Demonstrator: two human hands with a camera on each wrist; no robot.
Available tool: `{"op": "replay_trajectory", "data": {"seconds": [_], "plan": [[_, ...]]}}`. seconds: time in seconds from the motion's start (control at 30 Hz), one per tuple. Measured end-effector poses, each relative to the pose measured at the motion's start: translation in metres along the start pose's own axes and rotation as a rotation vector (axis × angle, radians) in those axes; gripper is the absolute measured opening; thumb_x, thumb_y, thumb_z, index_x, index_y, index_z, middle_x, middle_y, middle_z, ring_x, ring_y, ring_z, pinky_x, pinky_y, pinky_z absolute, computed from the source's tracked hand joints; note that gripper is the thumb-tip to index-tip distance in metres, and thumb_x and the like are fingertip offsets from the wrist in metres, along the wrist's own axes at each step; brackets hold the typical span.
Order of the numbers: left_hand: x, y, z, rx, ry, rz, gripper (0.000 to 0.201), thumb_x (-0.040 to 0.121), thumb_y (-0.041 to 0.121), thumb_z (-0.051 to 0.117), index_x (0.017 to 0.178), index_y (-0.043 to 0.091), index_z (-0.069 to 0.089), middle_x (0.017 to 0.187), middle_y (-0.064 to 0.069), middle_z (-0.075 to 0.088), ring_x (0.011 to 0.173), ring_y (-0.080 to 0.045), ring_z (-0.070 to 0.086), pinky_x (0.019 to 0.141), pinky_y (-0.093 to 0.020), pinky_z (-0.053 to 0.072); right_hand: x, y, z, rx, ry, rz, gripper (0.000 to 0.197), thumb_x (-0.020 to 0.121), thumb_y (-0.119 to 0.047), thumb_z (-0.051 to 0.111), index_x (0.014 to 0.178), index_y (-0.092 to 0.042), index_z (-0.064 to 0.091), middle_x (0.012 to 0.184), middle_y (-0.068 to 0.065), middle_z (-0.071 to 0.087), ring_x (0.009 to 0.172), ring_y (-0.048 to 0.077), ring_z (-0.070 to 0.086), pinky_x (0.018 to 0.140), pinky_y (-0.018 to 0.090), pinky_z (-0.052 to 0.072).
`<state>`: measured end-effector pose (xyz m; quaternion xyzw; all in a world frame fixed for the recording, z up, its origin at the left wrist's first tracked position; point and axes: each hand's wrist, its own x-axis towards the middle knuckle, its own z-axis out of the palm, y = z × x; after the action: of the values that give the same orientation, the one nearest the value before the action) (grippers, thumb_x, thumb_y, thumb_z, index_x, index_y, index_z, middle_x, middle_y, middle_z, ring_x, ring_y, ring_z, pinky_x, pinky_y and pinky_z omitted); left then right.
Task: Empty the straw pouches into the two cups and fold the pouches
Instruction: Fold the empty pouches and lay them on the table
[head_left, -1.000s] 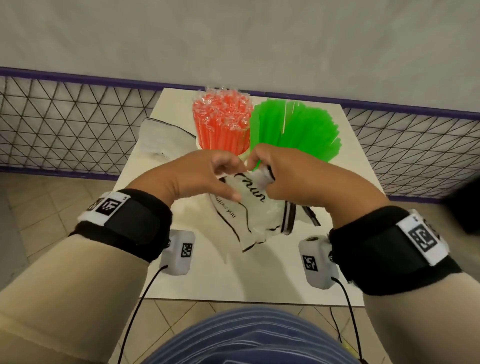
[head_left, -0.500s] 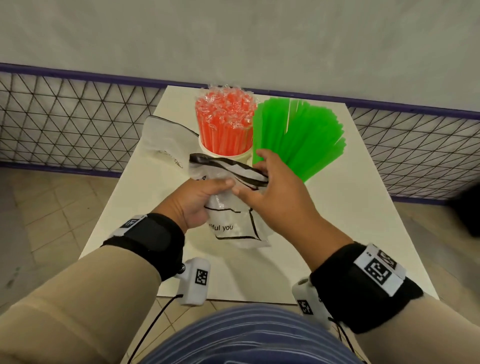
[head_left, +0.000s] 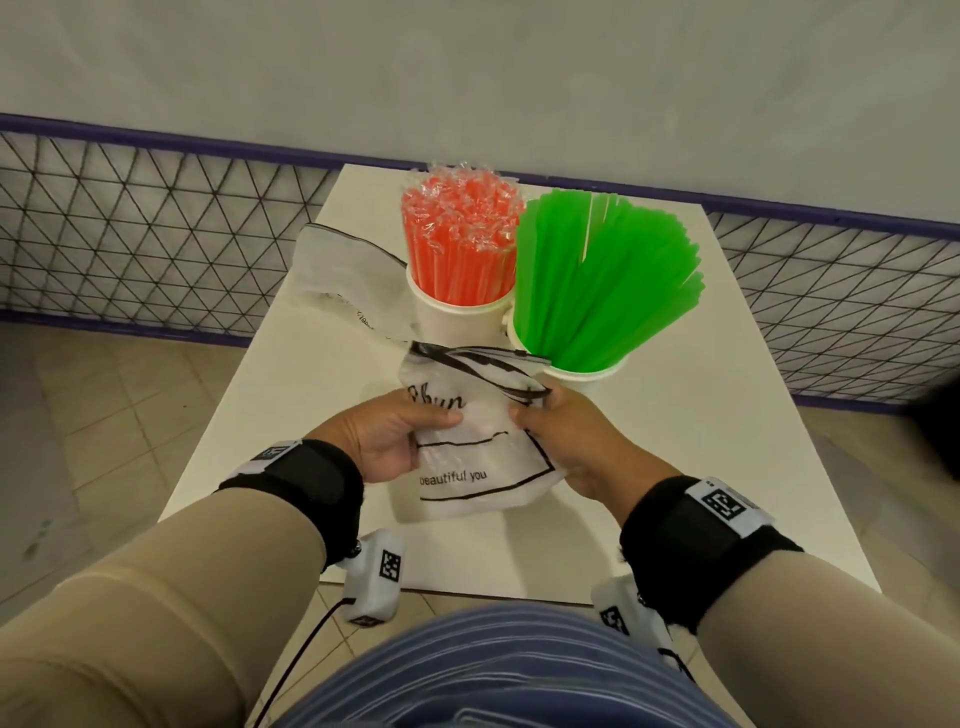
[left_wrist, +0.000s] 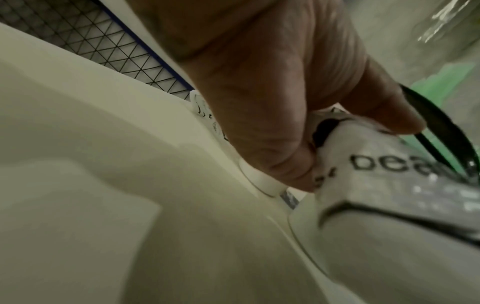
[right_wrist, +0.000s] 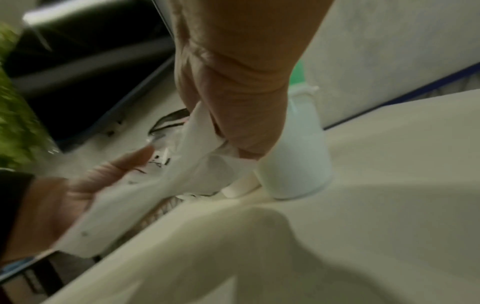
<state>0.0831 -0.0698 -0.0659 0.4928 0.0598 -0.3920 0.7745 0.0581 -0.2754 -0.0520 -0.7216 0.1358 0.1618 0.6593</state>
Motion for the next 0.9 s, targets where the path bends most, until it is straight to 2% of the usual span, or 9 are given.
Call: {"op": "replay_trajectory", "data": {"seconds": [0.07,0.13,0.2,0.33,0.43,0.53,0.63,0.73,0.9], "plan": [[0.001,-0.008,0.000,0.030,0.040,-0.059,0.041,0.074,-0.006,0.069,0.114,0.004,0.070,0.118,-0.020,0.068,0.105,-0.032,0.068,0.087,-0.045,0.057,0.000,0.009,-0.005,0.046,-0.073,0.076,0.029,0.091,-0.016,0.066,0.119,-0.022,0.062,0.108,0.002,0.074,0.100,0.025,0.070,0.093,0.049,0.053],[0.003,-0.015,0.001,0.057,0.088,-0.090,0.039,0.083,-0.012,0.057,0.118,0.004,0.067,0.119,-0.019,0.068,0.102,-0.032,0.069,0.084,-0.045,0.058,-0.002,0.015,-0.009,-0.016,-0.227,0.112,0.045,0.084,-0.027,0.075,0.125,-0.025,0.057,0.114,-0.003,0.072,0.107,0.021,0.068,0.098,0.047,0.051],[0.005,-0.020,-0.001,0.102,0.112,-0.108,0.040,0.087,-0.014,0.053,0.122,0.002,0.063,0.120,-0.021,0.067,0.101,-0.032,0.069,0.083,-0.045,0.058,-0.001,0.022,-0.010,-0.143,-0.339,0.131,0.053,0.077,-0.022,0.081,0.124,-0.028,0.058,0.115,-0.007,0.071,0.108,0.018,0.067,0.098,0.046,0.051],[0.005,-0.028,-0.011,0.114,0.128,-0.117,0.046,0.085,-0.019,0.052,0.126,-0.002,0.060,0.121,-0.023,0.066,0.110,-0.035,0.065,0.091,-0.046,0.055,0.002,0.033,-0.011,-0.031,-0.262,0.179,0.055,0.080,0.004,0.064,0.126,-0.025,0.058,0.119,0.006,0.069,0.109,0.031,0.065,0.098,0.056,0.048],[0.003,-0.033,-0.018,0.134,0.092,-0.121,0.046,0.087,-0.018,0.051,0.127,0.001,0.060,0.124,-0.020,0.064,0.117,-0.033,0.061,0.102,-0.045,0.047,0.007,0.043,-0.015,0.143,-0.199,0.212,0.042,0.088,0.009,0.047,0.121,-0.012,0.062,0.118,0.015,0.067,0.106,0.033,0.065,0.101,0.049,0.047],[-0.001,-0.030,-0.020,0.180,0.125,-0.185,0.023,0.090,-0.013,0.047,0.098,0.000,0.065,0.107,-0.021,0.064,0.093,-0.028,0.065,0.091,-0.035,0.052,0.010,0.052,-0.019,0.258,-0.088,0.257,0.036,0.100,-0.008,0.039,0.132,-0.006,0.055,0.120,0.017,0.066,0.106,0.034,0.065,0.100,0.046,0.048],[-0.004,-0.027,-0.027,-0.016,0.077,-0.200,0.026,0.088,0.006,0.043,0.071,0.000,0.063,0.112,-0.023,0.065,0.089,-0.032,0.062,0.083,-0.038,0.054,0.006,0.049,-0.024,0.127,-0.075,0.184,0.032,0.097,0.002,0.037,0.097,-0.004,0.069,0.088,0.014,0.074,0.084,0.032,0.067,0.077,0.038,0.056],[-0.004,-0.024,-0.022,0.110,-0.038,-0.233,0.022,0.087,0.026,0.063,0.086,0.005,0.067,0.123,-0.017,0.065,0.105,-0.030,0.061,0.096,-0.042,0.048,0.002,0.039,-0.018,-0.099,-0.108,0.062,0.040,0.090,0.010,0.037,0.078,-0.012,0.069,0.076,0.010,0.070,0.072,0.028,0.064,0.072,0.038,0.053],[0.010,-0.029,-0.002,0.601,-0.076,-0.247,0.046,0.065,0.010,0.080,0.109,0.012,0.066,0.109,-0.016,0.067,0.098,-0.029,0.062,0.095,-0.043,0.048,0.004,0.024,0.000,-0.070,-0.039,-0.009,0.034,0.090,0.003,0.043,0.081,-0.018,0.068,0.079,0.007,0.067,0.075,0.025,0.060,0.072,0.033,0.051]]}}
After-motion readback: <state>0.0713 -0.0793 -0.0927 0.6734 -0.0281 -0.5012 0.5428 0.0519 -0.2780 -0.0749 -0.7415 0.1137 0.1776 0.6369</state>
